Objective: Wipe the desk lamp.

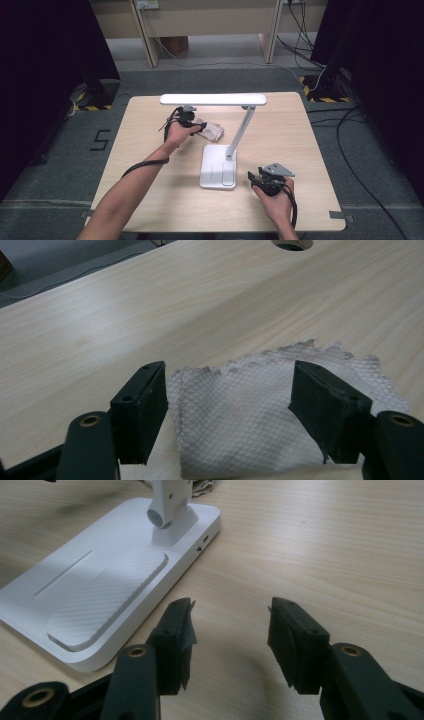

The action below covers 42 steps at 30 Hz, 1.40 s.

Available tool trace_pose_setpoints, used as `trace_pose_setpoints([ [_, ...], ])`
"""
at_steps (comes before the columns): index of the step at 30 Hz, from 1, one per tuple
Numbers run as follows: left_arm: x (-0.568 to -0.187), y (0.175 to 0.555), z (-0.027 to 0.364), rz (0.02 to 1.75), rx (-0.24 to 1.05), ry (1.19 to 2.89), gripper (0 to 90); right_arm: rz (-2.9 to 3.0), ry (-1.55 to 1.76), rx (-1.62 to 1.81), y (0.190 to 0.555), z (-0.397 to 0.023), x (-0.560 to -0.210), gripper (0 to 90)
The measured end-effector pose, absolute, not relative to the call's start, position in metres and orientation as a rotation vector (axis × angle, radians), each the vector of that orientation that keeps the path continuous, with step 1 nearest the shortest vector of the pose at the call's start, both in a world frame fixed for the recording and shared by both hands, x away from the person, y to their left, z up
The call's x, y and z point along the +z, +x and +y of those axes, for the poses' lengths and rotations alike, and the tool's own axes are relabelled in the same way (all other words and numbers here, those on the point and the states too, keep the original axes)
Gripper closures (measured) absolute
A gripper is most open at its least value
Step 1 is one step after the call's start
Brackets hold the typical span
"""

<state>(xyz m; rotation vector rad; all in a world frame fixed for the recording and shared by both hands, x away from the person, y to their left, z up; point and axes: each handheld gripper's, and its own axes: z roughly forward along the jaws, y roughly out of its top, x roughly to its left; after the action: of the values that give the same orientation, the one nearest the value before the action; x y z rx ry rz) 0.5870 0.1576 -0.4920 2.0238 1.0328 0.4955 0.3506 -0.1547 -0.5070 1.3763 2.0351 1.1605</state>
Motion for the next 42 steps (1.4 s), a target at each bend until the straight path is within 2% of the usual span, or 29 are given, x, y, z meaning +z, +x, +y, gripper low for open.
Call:
trace_pose_setpoints([
  [19,-0.513,0.593,0.156,1.062,0.416,2.074,28.3,2.042,1.380,1.173,0.352,-0.154,-0.508,52.1],
  [25,-0.517,0.593,0.160,1.070,0.381,2.036,29.6,2.046,1.381,1.173,0.352,-0.155,-0.508,52.1],
  [30,-0.515,0.591,0.161,1.074,0.372,2.042,38.9,2.045,1.383,1.173,0.352,-0.155,-0.508,52.1],
  [37,-0.515,0.584,0.158,1.075,0.335,2.011,62.8,2.057,1.381,1.170,0.352,-0.152,-0.509,52.1],
  [42,-0.515,0.581,0.156,1.087,0.328,2.000,71.3,2.065,1.384,1.171,0.352,-0.152,-0.510,52.1],
])
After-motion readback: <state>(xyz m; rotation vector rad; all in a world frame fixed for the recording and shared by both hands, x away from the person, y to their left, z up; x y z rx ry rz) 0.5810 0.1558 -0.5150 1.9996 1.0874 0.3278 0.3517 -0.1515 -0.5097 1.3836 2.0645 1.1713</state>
